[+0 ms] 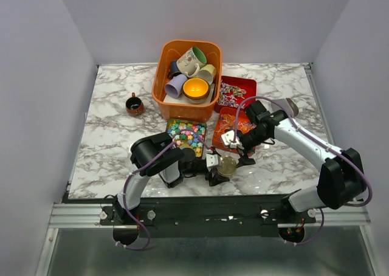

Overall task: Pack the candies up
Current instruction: Screw the bottle lid onto the packing bottle.

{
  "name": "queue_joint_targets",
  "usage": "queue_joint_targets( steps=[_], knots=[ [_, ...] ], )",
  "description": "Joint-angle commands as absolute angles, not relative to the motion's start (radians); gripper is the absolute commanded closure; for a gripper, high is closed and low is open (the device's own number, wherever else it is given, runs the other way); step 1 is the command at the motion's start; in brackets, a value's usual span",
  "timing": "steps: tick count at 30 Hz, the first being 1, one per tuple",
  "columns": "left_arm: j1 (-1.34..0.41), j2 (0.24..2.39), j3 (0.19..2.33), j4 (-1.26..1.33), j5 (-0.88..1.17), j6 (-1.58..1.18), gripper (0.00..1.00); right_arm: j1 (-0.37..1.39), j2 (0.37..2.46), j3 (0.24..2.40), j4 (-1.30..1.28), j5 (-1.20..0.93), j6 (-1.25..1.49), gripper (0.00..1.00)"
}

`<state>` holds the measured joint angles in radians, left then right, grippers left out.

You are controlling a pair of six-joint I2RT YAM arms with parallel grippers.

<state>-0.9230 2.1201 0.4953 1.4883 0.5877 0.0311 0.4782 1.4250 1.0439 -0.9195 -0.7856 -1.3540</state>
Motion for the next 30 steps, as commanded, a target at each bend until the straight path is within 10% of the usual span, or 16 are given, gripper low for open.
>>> queue_joint_targets(
  steps=[1,30],
  knots=[
    [-0.923,2.151,0.465,1.437,0.542,0.044,1.0,0.495,1.511,1.064,-1.084,-0.844,-1.672,0.02],
    [-0.92,2.155,0.469,1.442,0.54,0.04,1.0,0.575,1.628,1.037,-1.008,-0.792,-1.556,0.08]
  ],
)
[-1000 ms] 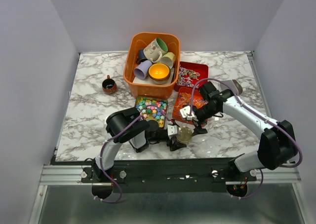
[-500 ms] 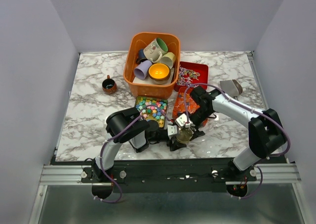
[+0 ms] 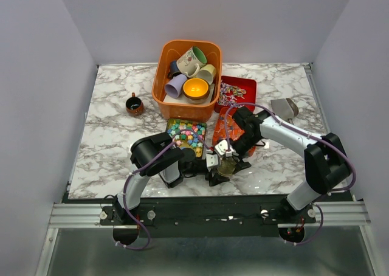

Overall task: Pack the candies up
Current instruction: Screw the bottle lid onto the packing bottle.

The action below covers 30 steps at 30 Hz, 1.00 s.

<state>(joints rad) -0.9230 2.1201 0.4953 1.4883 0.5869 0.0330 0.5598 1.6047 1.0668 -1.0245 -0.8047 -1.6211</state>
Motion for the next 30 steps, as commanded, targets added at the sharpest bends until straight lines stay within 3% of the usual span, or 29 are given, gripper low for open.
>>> queue_joint_targets(
  steps=[1,10,20,30],
  knots=[
    [-0.92,2.155,0.468,1.442,0.54,0.041,1.0,0.575,1.626,1.037,-1.006,-0.795,-1.549,0.08],
    [-0.92,2.154,0.466,1.443,0.538,0.044,1.0,0.575,1.623,1.04,-0.985,-0.773,-1.497,0.08],
    [-0.92,2.149,0.465,1.445,0.534,0.037,1.0,0.581,1.554,0.931,-0.804,-0.695,-1.272,0.32],
    [-0.92,2.151,0.465,1.45,0.534,0.034,1.0,0.618,1.491,0.804,-0.674,-0.581,-0.996,0.36]
  ],
)
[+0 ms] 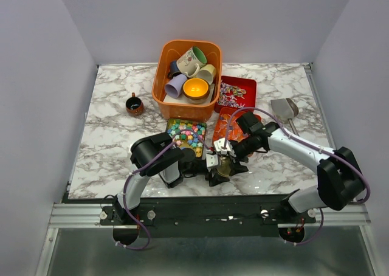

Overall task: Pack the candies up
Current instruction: Screw the bottle lid onto the packing bottle.

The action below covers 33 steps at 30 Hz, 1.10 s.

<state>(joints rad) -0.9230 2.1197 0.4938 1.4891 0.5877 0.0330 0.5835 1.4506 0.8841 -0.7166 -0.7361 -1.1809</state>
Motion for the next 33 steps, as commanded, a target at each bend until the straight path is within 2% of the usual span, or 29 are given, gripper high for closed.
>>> queue_joint_targets(
  steps=[1,14,25,26,30,33],
  knots=[
    [-0.922,2.149,0.465,1.45,0.531,0.032,1.0,0.62,1.49,0.802,-0.651,-0.575,-0.965,0.36],
    [-0.922,2.145,0.46,1.453,0.515,0.041,1.0,0.624,1.424,0.769,-0.519,-0.546,-0.62,0.39],
    [-0.925,2.14,0.454,1.454,0.506,0.046,1.0,0.64,1.411,0.764,-0.472,-0.439,-0.499,0.39],
    [-0.925,2.14,0.454,1.45,0.506,0.046,1.0,0.64,1.408,0.767,-0.482,-0.437,-0.489,0.33],
    [-0.925,2.137,0.453,1.439,0.515,0.054,1.0,0.611,1.338,0.785,-0.512,-0.42,-0.512,0.17],
    [-0.925,2.135,0.453,1.433,0.528,0.06,1.0,0.51,1.247,0.84,-0.546,-0.497,-0.566,0.12]
  ],
)
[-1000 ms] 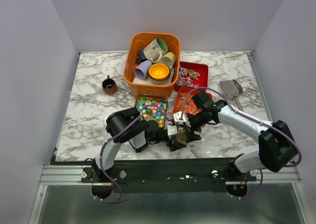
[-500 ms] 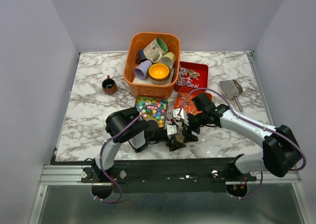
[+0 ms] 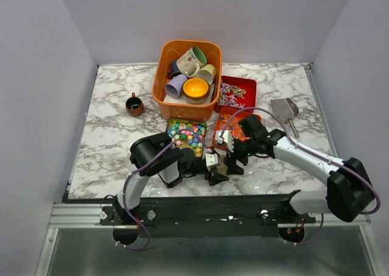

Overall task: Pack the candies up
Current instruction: Screw the bottle lid onto the packing bottle.

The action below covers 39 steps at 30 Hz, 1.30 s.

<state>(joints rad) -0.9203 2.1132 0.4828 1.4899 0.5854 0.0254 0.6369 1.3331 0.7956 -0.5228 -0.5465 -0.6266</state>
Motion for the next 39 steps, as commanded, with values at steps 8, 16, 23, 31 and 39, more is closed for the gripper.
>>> queue_joint_targets(
  steps=[8,16,23,31,39],
  knots=[
    [-0.928,2.148,0.457,1.436,0.535,0.06,1.0,0.428,1.291,0.966,-0.707,-0.778,-0.976,0.1],
    [-0.931,2.141,0.451,1.437,0.529,0.066,1.0,0.456,1.434,0.997,-0.989,-0.917,-1.586,0.06],
    [-0.933,2.149,0.456,1.436,0.522,0.066,1.0,0.52,1.535,1.025,-1.023,-0.881,-1.614,0.04],
    [-0.933,2.152,0.459,1.437,0.528,0.06,1.0,0.554,1.563,1.015,-0.944,-0.844,-1.493,0.0],
    [-0.933,2.148,0.456,1.44,0.532,0.057,1.0,0.554,1.546,0.979,-0.842,-0.816,-1.332,0.0]
  ],
)
